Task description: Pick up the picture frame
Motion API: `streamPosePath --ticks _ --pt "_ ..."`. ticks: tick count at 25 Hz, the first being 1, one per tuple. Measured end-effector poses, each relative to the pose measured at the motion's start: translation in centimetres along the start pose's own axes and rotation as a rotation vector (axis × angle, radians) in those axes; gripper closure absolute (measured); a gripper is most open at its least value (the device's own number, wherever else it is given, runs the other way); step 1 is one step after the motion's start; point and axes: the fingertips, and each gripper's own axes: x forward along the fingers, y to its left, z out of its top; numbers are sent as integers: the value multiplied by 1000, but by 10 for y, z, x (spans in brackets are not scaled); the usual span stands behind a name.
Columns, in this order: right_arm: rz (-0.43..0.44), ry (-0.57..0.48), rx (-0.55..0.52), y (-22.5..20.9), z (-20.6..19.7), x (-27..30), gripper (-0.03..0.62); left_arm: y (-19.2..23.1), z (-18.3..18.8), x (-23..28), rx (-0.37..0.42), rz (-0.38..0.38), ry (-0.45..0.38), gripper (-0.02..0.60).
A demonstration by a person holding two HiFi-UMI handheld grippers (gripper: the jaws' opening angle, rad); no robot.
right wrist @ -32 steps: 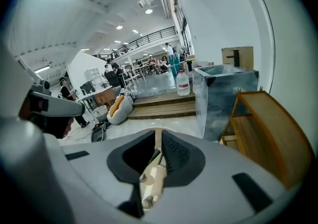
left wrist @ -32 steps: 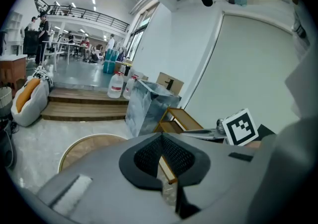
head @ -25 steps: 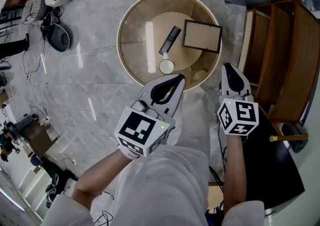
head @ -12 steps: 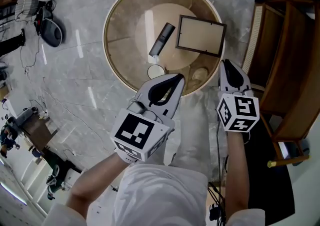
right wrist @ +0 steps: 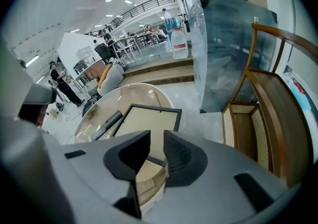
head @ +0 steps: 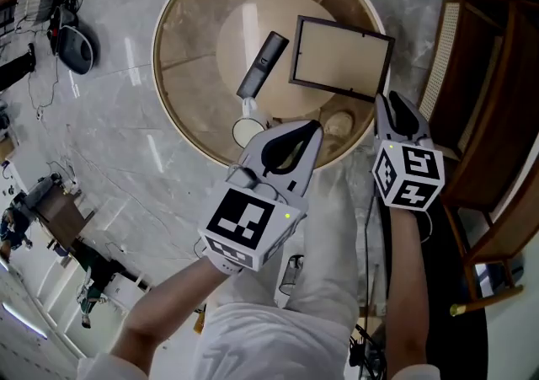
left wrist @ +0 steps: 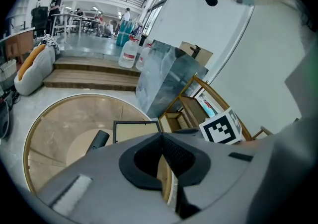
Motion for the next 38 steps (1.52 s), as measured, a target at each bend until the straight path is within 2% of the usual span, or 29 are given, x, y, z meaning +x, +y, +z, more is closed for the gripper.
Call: streamPosePath --ticks 9,16,26,29,38 --pt "-29 76 16 -22 -35 45 526 11 -20 30 -24 10 -1 578" --pt "-62 96 37 -28 -52 65 526 13 -36 37 -50 4 0 578" --pt "-129 81 122 -28 -51 67 531 16 -48 26 -59 3 -19 578" --pt "-144 72 152 -29 -53 65 553 18 -49 18 -60 9 -27 578" --pt "-183 32 137 -21 -45 48 559 22 -37 -13 -27 29 -51 578"
